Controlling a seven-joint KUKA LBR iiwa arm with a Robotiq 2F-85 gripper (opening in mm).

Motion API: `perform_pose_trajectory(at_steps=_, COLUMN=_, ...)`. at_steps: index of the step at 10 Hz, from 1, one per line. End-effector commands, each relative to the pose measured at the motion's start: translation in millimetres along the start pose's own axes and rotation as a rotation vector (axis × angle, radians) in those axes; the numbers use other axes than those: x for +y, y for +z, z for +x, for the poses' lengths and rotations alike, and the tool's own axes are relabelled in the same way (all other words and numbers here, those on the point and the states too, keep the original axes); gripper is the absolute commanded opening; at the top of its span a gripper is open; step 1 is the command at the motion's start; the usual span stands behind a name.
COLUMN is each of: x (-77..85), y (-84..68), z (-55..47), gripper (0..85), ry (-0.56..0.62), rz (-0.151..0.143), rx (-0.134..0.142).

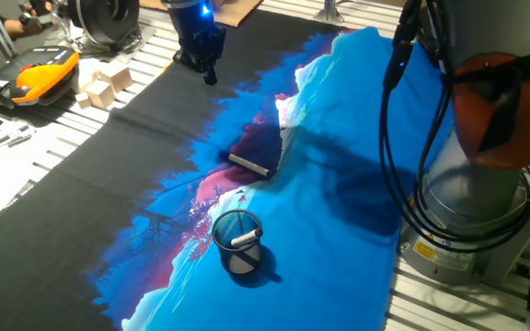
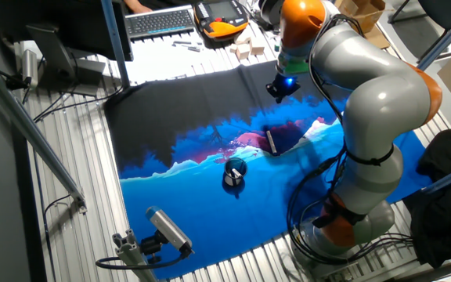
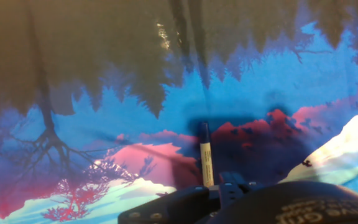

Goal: Put the pen into the pen holder

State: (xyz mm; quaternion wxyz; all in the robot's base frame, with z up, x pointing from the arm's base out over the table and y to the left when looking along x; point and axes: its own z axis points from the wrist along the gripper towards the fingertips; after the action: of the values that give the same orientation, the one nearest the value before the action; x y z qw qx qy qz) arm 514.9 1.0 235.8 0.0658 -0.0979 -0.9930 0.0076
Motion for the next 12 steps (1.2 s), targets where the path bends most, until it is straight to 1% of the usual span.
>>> perform_pose_trajectory(at_steps=1, x=-0.2, y=-0.1, z=-0.1, gripper=0.0, ry=0.017, rz=0.006, rx=0.009)
perform_pose_trajectory(at_steps=2, x=-0.2, y=-0.1, z=-0.1, gripper=0.0, ry=0.044, rz=0.005, rx=0.021)
perform_pose_trajectory(at_steps=3, x=-0.2, y=-0.1, z=-0.1, gripper=0.0, ry=0.05, rz=0.018, rx=0.025)
perform_pose_trajectory(at_steps=4, x=-0.2, y=-0.1, z=-0.1, gripper=0.0, ry=0.044, rz=0.032, rx=0.05)
perform_pose_trajectory(at_steps=5, x=-0.2, y=-0.1, z=-0.1, gripper=0.0, ry=0.035, rz=0.033, rx=0.063)
perform_pose_trajectory(at_steps=6, x=-0.2, y=-0.1, z=-0.1, gripper=0.0, ry=0.041, rz=0.03, rx=0.066)
perform_pose_trajectory(at_steps=7, x=-0.2, y=-0.1, z=-0.1, gripper=0.0, ry=0.037, rz=0.052, rx=0.057)
perform_pose_trajectory(at_steps=8, x=-0.2, y=-0.1, z=-0.1, gripper=0.0, ry=0.033, rz=0.058, rx=0.041)
perform_pose_trajectory(at_steps=9, x=-0.2, y=-0.1, z=-0.1, gripper=0.0, ry=0.028, rz=0.044, rx=0.03)
perform_pose_trajectory(at_steps=10, x=-0.2, y=-0.1, z=-0.1, gripper=0.0, ry=0.021, rz=0.014, rx=0.046)
perform_pose_trajectory(at_steps=11, x=-0.2, y=-0.1, z=-0.1, gripper=0.0, ry=0.01, rz=0.025, rx=0.054)
perform_pose_trajectory(at_steps=12, x=-0.2, y=-0.1, z=-0.1, gripper=0.0, ry=-0.005, rz=0.055, rx=0.038)
